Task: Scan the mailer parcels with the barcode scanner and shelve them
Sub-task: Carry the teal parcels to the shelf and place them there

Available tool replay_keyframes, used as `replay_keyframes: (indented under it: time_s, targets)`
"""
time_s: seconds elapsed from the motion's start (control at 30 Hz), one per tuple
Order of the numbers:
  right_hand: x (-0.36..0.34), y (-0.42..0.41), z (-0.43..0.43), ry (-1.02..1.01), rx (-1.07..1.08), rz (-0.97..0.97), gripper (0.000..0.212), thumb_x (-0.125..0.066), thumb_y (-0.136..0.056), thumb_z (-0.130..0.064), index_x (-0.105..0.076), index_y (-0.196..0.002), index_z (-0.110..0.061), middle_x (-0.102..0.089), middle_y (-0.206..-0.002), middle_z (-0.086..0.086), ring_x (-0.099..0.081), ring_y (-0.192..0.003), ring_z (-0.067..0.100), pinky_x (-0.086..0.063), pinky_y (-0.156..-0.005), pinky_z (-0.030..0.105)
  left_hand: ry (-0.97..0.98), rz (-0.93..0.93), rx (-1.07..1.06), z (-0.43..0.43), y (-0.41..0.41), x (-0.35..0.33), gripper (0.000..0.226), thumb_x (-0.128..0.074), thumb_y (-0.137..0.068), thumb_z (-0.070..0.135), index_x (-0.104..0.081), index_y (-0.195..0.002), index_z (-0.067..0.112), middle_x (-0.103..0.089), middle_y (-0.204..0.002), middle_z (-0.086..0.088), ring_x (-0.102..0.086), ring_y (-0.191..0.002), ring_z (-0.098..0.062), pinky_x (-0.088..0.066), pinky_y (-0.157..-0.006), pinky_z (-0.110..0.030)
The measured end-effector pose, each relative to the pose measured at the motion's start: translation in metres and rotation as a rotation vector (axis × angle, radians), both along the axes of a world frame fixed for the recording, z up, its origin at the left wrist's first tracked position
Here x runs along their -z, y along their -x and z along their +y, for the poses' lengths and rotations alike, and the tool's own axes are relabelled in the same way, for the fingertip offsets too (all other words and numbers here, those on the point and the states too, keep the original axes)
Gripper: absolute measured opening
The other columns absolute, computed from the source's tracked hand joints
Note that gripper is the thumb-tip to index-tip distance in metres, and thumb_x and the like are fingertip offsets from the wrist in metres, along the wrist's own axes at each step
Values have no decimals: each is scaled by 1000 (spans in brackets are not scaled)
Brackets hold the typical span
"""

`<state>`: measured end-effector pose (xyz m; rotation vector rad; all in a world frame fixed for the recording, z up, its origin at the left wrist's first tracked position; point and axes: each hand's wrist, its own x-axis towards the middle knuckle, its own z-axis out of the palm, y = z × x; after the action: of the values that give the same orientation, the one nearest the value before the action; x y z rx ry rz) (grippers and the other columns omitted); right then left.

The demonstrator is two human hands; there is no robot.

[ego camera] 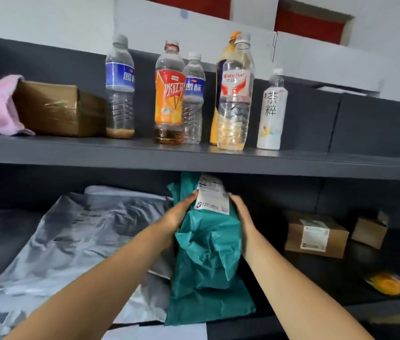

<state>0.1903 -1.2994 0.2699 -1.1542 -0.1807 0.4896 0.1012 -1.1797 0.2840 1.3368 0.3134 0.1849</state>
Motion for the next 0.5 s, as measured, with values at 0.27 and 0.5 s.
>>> replay_keyframes:
  time_s: [0.27,0.5]
  targets:
    - [35,-14,-15,264,-190,30,52,-55,-86,-60,-70,-104,-13,-72,-84,13,-70,-73,27,-57,-67,34,-229,155,-303,-12,6,20,48,-68,-86,25,-56,-122,-4,-65,-111,-16,-59,-76,-21,-48,-65,-25]
    - [-8,14,-41,566,16,-490,52,-74,-78,-47,-57,-114,-14,-64,-110,5,-61,-98,20,-52,-87,35,-398,27,-409,-21,29,0,7,-57,-91,12,-55,-95,7,-53,-86,-10,-51,-67,-24,-38,-62,-28]
